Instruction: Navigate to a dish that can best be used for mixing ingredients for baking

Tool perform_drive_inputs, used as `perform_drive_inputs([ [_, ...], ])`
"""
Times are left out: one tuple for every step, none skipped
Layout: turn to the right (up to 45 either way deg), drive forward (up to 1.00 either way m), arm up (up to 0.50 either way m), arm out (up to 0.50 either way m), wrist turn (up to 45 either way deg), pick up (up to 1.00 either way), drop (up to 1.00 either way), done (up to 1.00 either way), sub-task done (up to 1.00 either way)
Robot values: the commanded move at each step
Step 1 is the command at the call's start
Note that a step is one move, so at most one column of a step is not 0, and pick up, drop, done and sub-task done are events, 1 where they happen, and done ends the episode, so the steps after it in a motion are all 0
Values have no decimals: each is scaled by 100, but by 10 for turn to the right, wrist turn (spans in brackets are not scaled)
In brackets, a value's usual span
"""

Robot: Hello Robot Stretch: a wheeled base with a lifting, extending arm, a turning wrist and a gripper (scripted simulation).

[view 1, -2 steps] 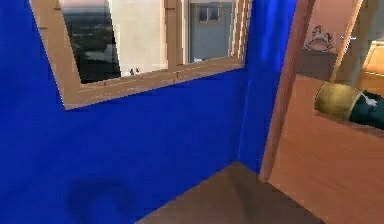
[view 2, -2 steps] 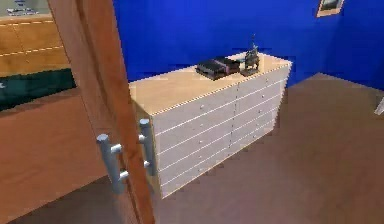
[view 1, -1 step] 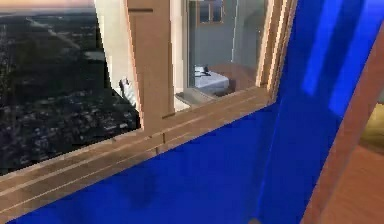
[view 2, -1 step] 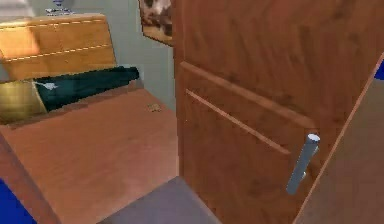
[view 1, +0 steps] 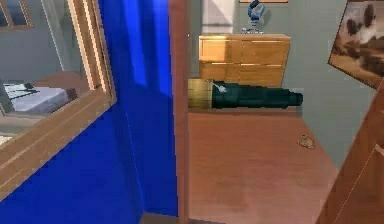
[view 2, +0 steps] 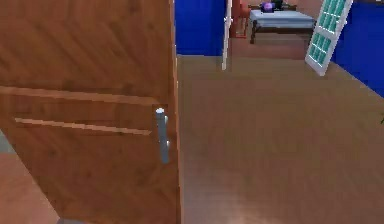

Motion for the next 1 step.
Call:
perform_drive_inputs([
  [270,0,0,0,0,0,0,0,0],
])
